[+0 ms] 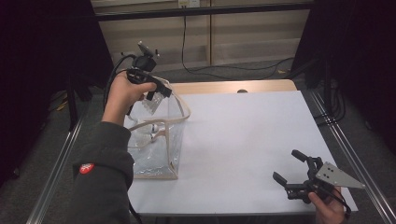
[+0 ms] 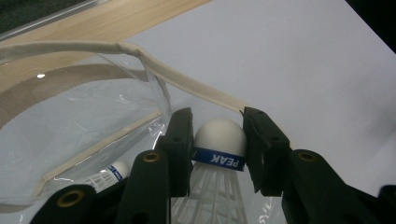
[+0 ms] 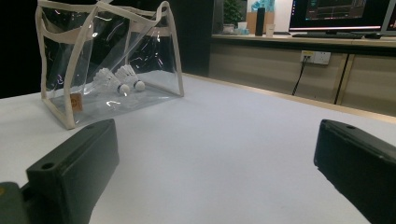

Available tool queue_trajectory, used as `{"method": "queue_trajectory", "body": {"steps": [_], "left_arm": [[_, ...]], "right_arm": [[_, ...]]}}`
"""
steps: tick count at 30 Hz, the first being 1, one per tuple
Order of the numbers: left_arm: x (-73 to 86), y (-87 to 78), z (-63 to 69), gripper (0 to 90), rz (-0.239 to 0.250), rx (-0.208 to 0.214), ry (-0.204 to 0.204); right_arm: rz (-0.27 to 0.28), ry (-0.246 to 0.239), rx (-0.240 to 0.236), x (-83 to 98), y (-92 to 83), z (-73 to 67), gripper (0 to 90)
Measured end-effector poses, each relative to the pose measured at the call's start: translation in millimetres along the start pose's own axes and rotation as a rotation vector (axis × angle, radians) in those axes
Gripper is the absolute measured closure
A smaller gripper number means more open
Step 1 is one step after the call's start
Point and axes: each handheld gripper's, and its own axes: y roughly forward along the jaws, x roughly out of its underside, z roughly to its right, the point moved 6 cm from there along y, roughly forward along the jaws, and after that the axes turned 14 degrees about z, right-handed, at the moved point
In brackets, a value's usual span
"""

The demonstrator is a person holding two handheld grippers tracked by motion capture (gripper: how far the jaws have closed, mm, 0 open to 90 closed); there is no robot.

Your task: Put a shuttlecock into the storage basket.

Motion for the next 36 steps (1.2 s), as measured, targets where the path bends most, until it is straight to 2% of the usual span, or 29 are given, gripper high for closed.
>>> {"method": "queue_trajectory", "body": {"steps": [7,14,29,36], "left_arm": [[0.8,0.5,-2.5,64.3,0.001,-0.011,-0.002],[4.4,2.3,-6.5,64.3,-0.004,-0.011,0.015],[13.8,6.2,-17.6,64.3,-0.02,-0.03,-0.004],[17.2,8.1,-22.5,64.2,-0.025,-0.042,0.002]], "right_arm": [[0.001,-0.001,-0.001,0.1,0.0,0.1,0.0],[0.0,0.0,-0.001,0.0,0.0,-0.2,0.0],[0.0,-0.003,-0.003,0.3,0.1,0.3,0.0],[0.0,0.001,-0.002,0.2,0.2,0.1,0.0]]}}
